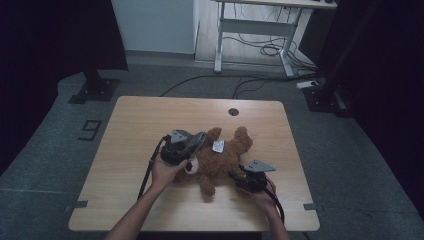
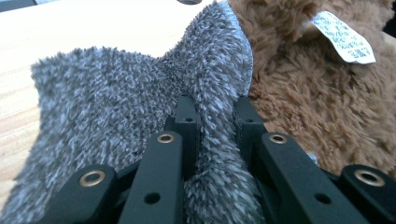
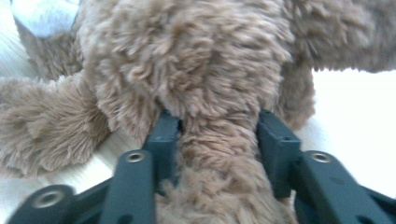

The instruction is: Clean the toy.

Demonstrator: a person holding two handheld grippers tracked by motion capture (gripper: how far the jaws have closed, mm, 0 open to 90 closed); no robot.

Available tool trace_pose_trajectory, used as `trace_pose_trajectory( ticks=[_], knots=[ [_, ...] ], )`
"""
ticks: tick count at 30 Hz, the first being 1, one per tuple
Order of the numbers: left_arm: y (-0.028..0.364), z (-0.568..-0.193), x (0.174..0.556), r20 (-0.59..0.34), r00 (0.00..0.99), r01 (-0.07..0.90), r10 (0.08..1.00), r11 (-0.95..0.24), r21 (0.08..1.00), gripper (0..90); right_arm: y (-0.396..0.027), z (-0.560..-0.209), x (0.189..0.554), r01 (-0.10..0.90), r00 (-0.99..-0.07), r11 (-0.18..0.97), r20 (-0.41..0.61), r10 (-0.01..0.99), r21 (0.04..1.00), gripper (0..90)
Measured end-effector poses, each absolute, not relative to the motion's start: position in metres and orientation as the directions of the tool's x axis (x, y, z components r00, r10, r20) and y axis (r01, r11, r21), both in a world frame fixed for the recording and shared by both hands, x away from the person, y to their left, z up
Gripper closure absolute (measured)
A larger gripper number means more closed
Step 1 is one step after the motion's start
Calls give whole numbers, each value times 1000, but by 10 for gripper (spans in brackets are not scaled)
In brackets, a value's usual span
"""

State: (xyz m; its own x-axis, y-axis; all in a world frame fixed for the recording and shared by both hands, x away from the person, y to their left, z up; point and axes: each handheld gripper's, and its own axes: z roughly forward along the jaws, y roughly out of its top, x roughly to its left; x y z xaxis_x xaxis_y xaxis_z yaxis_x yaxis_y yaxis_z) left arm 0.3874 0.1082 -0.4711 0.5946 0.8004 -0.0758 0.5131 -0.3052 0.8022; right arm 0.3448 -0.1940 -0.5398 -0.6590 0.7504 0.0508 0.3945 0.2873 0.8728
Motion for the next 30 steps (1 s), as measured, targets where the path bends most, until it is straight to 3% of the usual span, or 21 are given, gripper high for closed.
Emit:
trace_pose_trajectory(
  ticks=[6, 10, 15, 21, 30],
  knots=[
    [112, -478, 370, -94, 598, 484, 796, -265, 834, 770, -206, -528, 341, 393, -660, 238, 92, 746, 888, 376],
    [113, -480, 360, -86, 608, 463, 789, -265, 846, 771, -216, -508, 340, 367, -610, 133, 130, 781, 921, 304],
    [116, -484, 348, -106, 617, 446, 780, -235, 864, 772, -220, -496, 355, 404, -555, 97, 160, 816, 910, 214],
    [118, -487, 339, -101, 627, 424, 773, -229, 876, 772, -222, -487, 371, 424, -543, 47, 213, 812, 904, 199],
    [121, -491, 326, -93, 633, 404, 768, -226, 886, 772, -217, -503, 363, 488, -545, 1, 304, 782, 873, 283]
  ],
)
